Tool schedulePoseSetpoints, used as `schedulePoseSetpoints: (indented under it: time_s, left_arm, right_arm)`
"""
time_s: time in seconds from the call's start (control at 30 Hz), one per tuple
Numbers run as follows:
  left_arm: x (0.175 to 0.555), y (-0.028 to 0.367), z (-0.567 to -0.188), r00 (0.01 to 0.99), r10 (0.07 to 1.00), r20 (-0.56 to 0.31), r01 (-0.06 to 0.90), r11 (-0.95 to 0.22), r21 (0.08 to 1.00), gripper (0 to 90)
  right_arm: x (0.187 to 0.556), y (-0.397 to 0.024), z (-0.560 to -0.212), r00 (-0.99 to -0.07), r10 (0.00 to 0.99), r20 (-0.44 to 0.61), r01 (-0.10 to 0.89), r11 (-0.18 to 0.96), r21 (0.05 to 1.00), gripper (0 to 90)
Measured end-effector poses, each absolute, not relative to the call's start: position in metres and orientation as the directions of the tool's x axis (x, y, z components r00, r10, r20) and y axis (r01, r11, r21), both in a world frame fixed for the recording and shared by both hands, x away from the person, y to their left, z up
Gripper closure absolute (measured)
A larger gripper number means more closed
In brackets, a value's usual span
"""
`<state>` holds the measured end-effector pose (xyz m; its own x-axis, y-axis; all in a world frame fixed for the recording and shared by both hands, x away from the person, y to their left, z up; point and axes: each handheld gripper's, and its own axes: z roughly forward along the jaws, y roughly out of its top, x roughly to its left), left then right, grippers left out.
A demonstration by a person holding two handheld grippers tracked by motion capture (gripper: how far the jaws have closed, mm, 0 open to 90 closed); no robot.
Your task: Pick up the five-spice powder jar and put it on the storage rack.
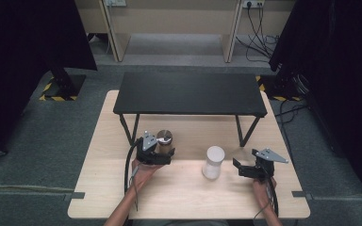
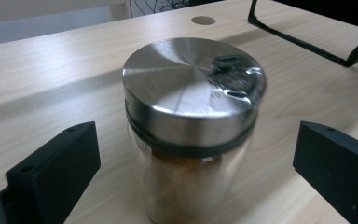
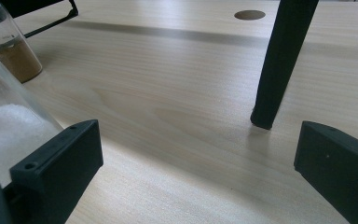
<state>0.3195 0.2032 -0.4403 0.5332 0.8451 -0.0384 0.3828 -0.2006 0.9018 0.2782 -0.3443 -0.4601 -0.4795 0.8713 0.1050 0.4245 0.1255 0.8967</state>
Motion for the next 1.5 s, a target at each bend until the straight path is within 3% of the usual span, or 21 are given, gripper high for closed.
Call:
schedulePoseSetpoints:
  time_s: [0.4, 0.6, 0.8, 1.5]
  left_arm:
    - [0.333, 0.190, -0.439, 0.499, 0.866, -0.032, 0.417, -0.208, 0.885, 5.7]
    - [0.334, 0.189, -0.443, 0.487, 0.873, -0.037, 0.417, -0.195, 0.888, 13.8]
    - [0.334, 0.188, -0.445, 0.513, 0.858, -0.016, 0.396, -0.220, 0.892, 30.0]
    - [0.334, 0.192, -0.446, 0.526, 0.850, -0.022, 0.390, -0.219, 0.894, 30.6]
  right_arm:
    - [0.279, -0.344, -0.460, -0.483, 0.870, 0.103, 0.425, 0.130, 0.896, 1.1]
    - [0.279, -0.344, -0.460, -0.483, 0.869, 0.103, 0.426, 0.130, 0.896, 1.1]
    - [0.279, -0.345, -0.460, -0.484, 0.869, 0.104, 0.426, 0.130, 0.895, 1.1]
    - [0.279, -0.345, -0.460, -0.484, 0.869, 0.105, 0.424, 0.127, 0.897, 1.1]
